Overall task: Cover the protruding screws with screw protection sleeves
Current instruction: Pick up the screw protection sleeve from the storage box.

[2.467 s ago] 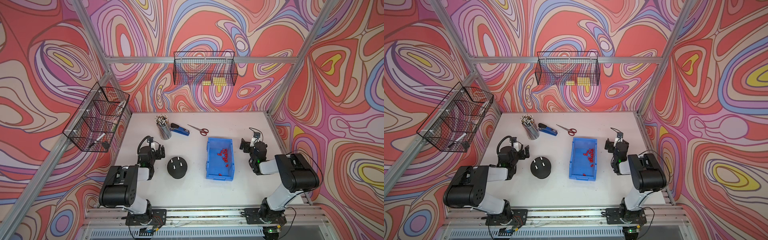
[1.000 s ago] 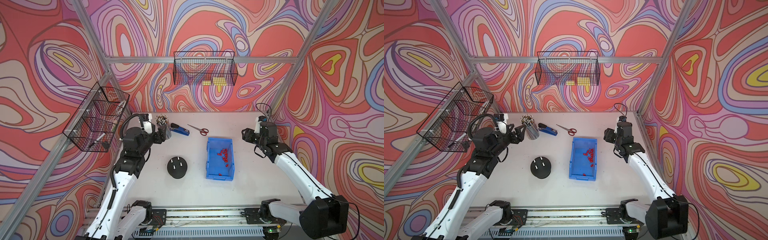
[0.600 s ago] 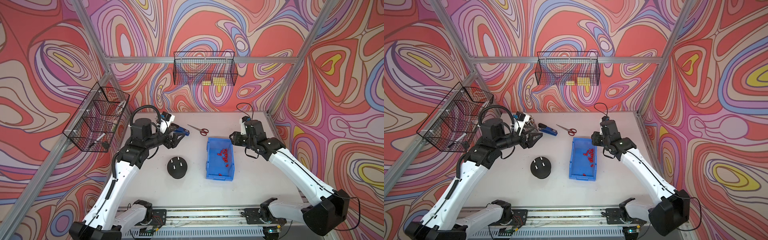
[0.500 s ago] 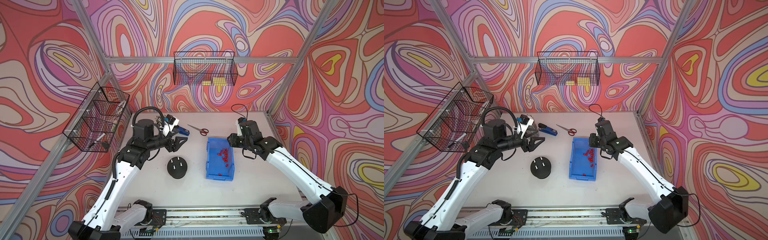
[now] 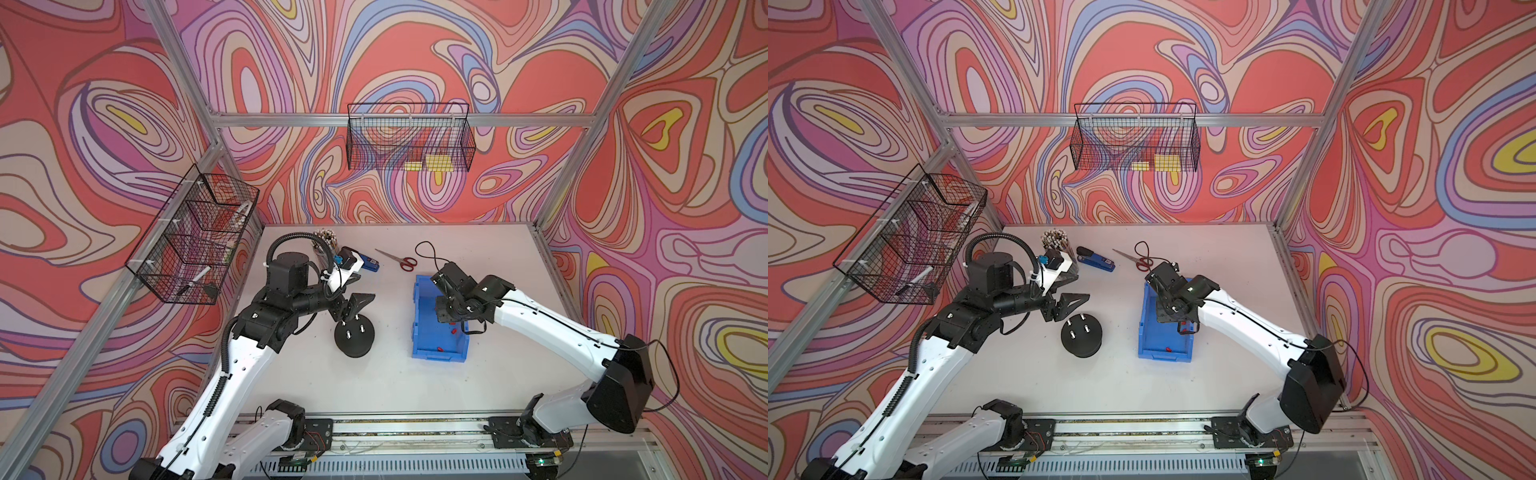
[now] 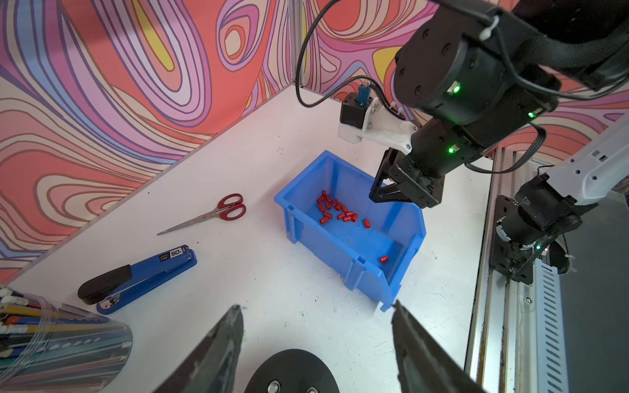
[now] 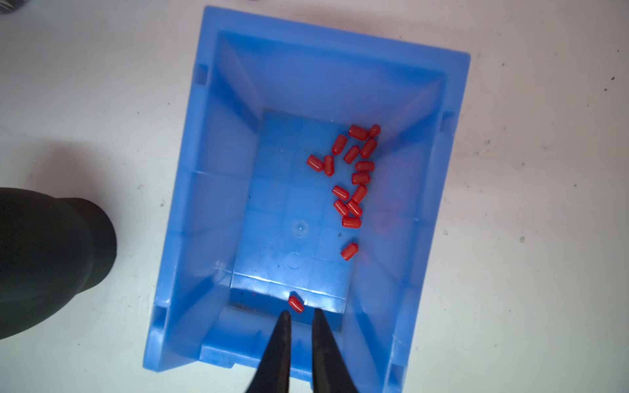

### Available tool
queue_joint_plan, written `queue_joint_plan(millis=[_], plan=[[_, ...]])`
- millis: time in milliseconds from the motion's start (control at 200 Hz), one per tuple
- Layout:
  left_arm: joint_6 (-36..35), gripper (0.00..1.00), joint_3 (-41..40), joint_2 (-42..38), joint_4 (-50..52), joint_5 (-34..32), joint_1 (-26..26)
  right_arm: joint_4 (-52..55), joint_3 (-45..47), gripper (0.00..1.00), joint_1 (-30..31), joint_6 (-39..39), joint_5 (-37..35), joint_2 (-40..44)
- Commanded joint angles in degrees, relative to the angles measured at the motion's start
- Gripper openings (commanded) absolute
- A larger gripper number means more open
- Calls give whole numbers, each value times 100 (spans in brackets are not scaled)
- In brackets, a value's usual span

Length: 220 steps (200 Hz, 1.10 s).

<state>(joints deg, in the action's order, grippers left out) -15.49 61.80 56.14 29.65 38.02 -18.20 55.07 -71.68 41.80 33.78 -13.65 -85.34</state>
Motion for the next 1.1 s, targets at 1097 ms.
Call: queue_joint_plan(millis=[1097], plan=[[-200, 71, -269, -20, -223, -86, -22, -559, -137, 19, 100, -412, -1279, -2236]])
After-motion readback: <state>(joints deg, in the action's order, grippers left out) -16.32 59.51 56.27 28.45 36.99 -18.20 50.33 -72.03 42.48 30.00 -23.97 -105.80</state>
